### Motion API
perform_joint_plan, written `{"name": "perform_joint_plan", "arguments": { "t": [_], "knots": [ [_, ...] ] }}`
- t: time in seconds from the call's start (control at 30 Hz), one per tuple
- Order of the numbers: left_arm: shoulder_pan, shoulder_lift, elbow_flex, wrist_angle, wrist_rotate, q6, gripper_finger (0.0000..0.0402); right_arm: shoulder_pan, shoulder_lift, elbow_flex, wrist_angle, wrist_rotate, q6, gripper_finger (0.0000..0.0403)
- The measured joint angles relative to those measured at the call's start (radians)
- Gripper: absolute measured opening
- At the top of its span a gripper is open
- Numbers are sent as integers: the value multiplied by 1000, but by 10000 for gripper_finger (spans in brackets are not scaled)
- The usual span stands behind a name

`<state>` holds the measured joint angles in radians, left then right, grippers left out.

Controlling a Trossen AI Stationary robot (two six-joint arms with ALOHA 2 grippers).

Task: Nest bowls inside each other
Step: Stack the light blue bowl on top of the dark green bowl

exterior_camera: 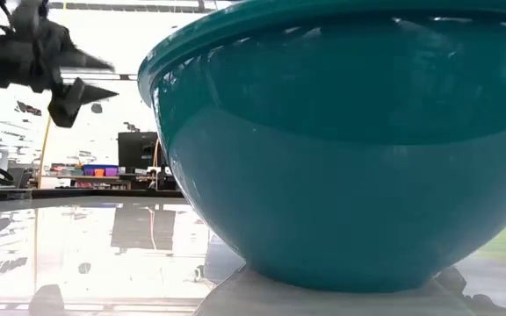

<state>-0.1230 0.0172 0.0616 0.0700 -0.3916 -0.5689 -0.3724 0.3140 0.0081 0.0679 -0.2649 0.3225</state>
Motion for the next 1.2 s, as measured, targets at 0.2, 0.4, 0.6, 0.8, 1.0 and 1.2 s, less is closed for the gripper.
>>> {"name": "perform_joint_plan", "arguments": {
  "t": [0.2, 0.4, 0.6, 0.8, 1.0, 1.2],
  "knots": [
    [0, 0, 2, 161, -186, -385, 214, 28, -1, 0, 67, 10, 568, 290],
    [0, 4, 2, 173, -334, -604, 214, 51, 0, 1, 166, 148, 1025, 290],
    [0, 9, 3, 280, -425, -689, 214, 61, 1, 8, 647, 247, 927, 290],
    [0, 58, 16, 680, -295, -377, 214, 50, 3, 167, 861, 341, 730, 290],
    [0, 252, 230, 724, -137, -131, 214, 48, 123, 451, 676, 369, 671, 290],
    [0, 487, 478, 607, -40, 100, 214, 105, 360, 697, 510, 169, 607, 290]
  ]
}}
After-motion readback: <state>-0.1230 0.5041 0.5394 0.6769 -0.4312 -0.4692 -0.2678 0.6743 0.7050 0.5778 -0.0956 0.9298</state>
